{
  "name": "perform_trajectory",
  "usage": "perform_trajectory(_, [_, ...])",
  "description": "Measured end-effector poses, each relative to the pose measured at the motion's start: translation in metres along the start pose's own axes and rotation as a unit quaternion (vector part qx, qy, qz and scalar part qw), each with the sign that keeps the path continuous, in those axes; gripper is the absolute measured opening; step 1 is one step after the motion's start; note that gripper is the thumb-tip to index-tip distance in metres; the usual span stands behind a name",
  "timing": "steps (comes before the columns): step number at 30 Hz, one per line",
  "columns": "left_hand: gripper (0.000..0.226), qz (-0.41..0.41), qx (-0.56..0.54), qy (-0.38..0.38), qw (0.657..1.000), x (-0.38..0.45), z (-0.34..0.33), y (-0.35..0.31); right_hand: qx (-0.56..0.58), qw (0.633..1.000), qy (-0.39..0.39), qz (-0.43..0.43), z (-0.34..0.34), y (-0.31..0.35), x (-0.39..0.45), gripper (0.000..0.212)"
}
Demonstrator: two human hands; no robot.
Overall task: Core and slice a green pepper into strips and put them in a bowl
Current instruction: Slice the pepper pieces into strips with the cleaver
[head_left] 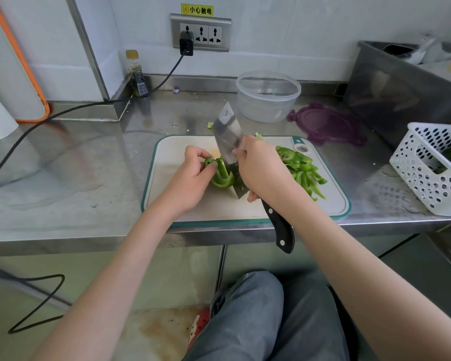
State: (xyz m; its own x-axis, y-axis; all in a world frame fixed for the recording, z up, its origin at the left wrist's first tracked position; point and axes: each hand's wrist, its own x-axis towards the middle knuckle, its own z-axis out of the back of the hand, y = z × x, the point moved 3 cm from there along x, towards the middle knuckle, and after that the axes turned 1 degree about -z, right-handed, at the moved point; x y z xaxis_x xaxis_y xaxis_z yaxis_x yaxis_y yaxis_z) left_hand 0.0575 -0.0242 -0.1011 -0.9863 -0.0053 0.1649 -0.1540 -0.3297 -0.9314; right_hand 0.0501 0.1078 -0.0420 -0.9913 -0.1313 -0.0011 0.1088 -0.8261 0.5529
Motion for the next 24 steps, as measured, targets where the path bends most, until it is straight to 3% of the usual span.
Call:
perform_trajectory(10, [0.011, 0.002, 0.044, -0.019, 0.999, 0.002, 0.001, 0.001, -0.037, 0.999, -0.018, -0.011, -0.003, 0.002, 0.0, 0.007])
perform_trajectory(17, [0.012, 0.0, 0.079, -0.036, 0.996, 0.0, 0.001, -0.002, 0.004, 0.998, -0.055, 0.018, -0.003, -0.001, -0.008, 0.016])
perform_trajectory(24, [0.011, 0.006, 0.077, -0.04, 0.996, -0.003, 0.003, -0.007, -0.041, 0.998, -0.049, 0.011, -0.008, 0.003, 0.005, 0.012])
